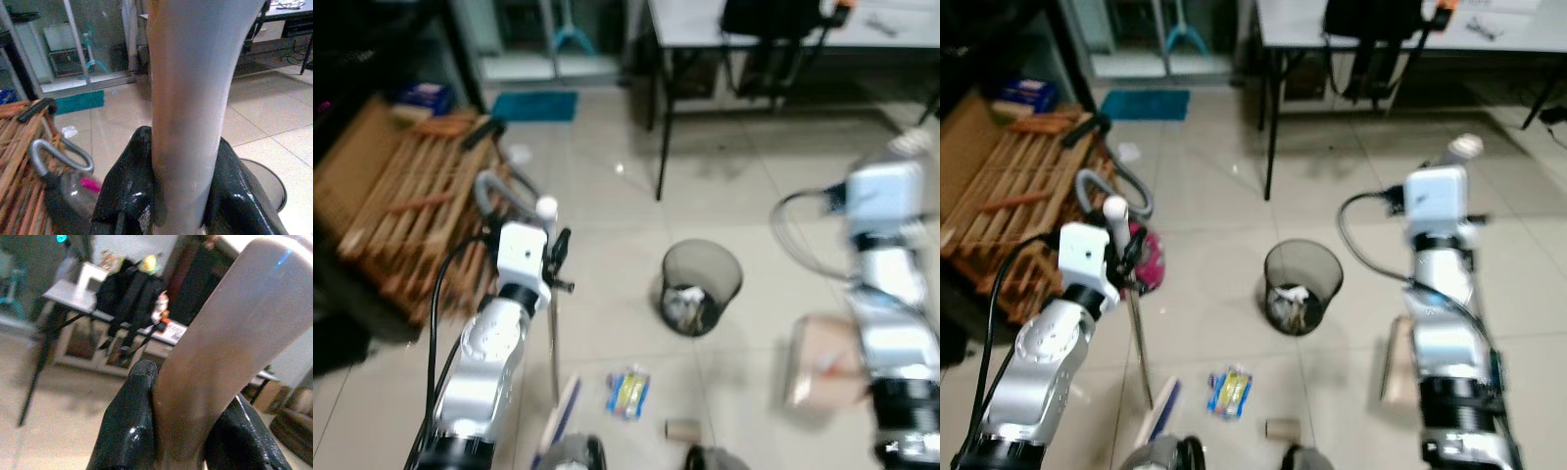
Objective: Sweep floor
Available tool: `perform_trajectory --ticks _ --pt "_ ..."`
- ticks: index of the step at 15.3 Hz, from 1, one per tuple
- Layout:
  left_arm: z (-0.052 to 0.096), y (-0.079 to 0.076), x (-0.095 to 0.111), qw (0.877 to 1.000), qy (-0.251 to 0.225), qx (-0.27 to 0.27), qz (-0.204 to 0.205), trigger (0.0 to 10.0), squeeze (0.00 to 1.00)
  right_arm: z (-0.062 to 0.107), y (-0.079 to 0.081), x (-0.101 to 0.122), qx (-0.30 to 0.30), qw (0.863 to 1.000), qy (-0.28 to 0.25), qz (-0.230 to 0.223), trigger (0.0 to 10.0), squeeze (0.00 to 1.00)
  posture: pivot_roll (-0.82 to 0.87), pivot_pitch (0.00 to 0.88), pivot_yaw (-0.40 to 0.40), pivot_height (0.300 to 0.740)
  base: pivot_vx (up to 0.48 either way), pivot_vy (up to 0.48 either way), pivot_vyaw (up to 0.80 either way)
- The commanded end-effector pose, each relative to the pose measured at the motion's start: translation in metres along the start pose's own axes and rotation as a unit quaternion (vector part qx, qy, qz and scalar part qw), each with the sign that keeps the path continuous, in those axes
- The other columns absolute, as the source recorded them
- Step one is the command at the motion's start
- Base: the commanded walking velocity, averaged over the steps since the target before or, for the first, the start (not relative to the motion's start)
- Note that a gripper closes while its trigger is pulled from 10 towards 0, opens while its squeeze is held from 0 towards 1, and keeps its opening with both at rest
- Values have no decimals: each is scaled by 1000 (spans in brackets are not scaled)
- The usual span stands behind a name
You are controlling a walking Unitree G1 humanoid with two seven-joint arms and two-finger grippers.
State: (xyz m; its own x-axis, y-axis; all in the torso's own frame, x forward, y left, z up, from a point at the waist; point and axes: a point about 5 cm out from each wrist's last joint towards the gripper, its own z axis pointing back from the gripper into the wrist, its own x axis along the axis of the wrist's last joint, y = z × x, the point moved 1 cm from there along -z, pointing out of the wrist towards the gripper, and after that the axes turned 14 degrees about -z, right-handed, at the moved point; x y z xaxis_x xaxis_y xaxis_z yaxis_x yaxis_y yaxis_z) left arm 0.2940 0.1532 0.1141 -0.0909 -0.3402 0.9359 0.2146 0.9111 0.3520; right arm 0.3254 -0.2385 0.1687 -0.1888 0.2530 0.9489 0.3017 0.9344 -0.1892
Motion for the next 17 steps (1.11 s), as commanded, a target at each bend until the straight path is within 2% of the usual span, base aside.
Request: perform_trajectory --ticks 1,3,5,7,13,15,16,17 --pt "1 4 7 1000 -14 5 -8 10000 0 1 -3 -2 0 1000 7 21 10000 0 -37 48 26 740 0 0 0" --pt "0 4 7 1000 -10 7 -8 10000 0 5 2 -10 11 999 27 19 10000 0 -38 52 26 740 0 0 0" --pt "-2 6 7 1000 0 17 -6 10000 0 11 14 -17 36 998 55 -4 10000 0 -35 54 25 740 0 0 0" --pt "-5 10 6 999 7 29 -17 10000 0 13 22 -18 42 997 59 -33 10000 0 -36 51 29 740 0 0 0" --pt "-10 7 6 999 9 24 -25 10000 0 17 35 -24 52 991 85 -84 10000 0 -39 32 32 740 0 -463 0" --pt "-10 6 7 999 6 24 -24 10000 0 19 43 -24 62 986 90 -124 10000 0 -40 31 32 740 0 -471 0" --pt "-10 9 8 999 2 34 -8 10000 0 20 48 -23 70 984 91 -135 10000 0 -40 36 33 740 0 469 0" --pt "-11 9 8 999 6 35 -8 10000 0 21 50 -23 74 983 93 -139 10000 0 -38 44 32 740 0 469 0"
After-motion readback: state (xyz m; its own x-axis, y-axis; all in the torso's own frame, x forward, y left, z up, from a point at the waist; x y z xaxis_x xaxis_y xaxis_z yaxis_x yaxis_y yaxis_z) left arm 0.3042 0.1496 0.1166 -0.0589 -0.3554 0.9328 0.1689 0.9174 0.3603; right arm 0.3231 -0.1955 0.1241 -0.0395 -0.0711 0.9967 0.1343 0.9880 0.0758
